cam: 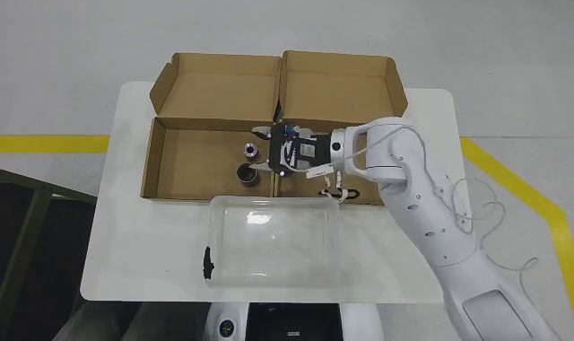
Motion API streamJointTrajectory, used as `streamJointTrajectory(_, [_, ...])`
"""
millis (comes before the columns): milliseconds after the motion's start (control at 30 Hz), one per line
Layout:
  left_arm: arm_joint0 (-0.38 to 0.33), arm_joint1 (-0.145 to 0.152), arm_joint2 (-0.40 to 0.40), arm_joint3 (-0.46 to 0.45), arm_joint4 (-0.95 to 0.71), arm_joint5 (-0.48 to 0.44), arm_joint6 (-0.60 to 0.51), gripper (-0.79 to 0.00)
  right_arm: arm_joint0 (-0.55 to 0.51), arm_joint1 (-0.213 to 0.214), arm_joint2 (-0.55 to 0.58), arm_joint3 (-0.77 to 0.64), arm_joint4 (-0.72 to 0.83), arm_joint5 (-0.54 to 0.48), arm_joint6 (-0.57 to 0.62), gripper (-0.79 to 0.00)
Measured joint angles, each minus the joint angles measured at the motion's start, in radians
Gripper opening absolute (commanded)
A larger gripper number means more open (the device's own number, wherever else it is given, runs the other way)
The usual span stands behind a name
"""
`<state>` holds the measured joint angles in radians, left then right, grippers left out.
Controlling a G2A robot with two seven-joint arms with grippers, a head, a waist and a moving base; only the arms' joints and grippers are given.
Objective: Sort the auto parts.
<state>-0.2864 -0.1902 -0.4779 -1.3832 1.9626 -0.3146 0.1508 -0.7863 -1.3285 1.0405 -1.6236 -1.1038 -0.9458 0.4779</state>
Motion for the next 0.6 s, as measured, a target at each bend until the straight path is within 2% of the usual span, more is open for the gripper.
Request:
streamJointTrajectory(300, [0.000, 0.000, 0.000, 0.000, 0.000, 0.000, 0.000, 0.000, -0.166, 0.052, 0.213, -0.150, 0.023, 0.016, -0.001, -0.379])
streamJointTrajectory(600, [0.000, 0.000, 0.000, 0.000, 0.000, 0.000, 0.000, 0.000, -0.316, 0.089, 0.389, -0.219, 0.033, 0.022, -0.051, -0.369])
